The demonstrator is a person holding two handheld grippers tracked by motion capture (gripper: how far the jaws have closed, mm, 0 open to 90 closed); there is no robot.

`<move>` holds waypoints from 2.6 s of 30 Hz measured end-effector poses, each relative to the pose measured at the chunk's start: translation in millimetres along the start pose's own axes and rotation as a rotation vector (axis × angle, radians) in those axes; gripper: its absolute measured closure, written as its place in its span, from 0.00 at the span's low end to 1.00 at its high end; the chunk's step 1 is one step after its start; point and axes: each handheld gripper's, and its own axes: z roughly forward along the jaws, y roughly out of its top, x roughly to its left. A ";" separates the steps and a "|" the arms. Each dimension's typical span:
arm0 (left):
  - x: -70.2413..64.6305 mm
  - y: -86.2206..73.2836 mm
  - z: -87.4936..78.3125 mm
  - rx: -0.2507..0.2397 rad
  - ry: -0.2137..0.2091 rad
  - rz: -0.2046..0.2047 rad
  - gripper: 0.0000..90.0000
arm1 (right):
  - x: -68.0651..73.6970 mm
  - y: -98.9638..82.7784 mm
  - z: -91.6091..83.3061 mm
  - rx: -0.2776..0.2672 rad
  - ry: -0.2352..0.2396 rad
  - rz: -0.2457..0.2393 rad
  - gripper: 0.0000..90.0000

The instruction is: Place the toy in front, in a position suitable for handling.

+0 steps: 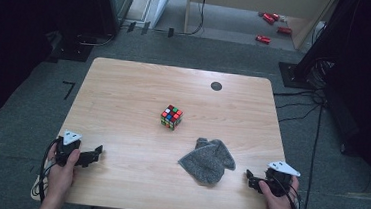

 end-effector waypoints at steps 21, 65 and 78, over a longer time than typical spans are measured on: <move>5.1 3.5 1.5 -0.025 0.005 -0.071 0.08 | 11.4 10.8 -8.7 -0.054 0.005 0.038 0.08; -8.0 3.2 5.0 0.019 0.050 0.030 0.08 | 122.7 45.1 -8.2 -0.146 0.281 -0.086 0.78; -8.1 3.2 5.0 0.019 0.052 0.032 0.08 | 118.8 45.4 -13.8 -0.174 0.323 -0.058 0.61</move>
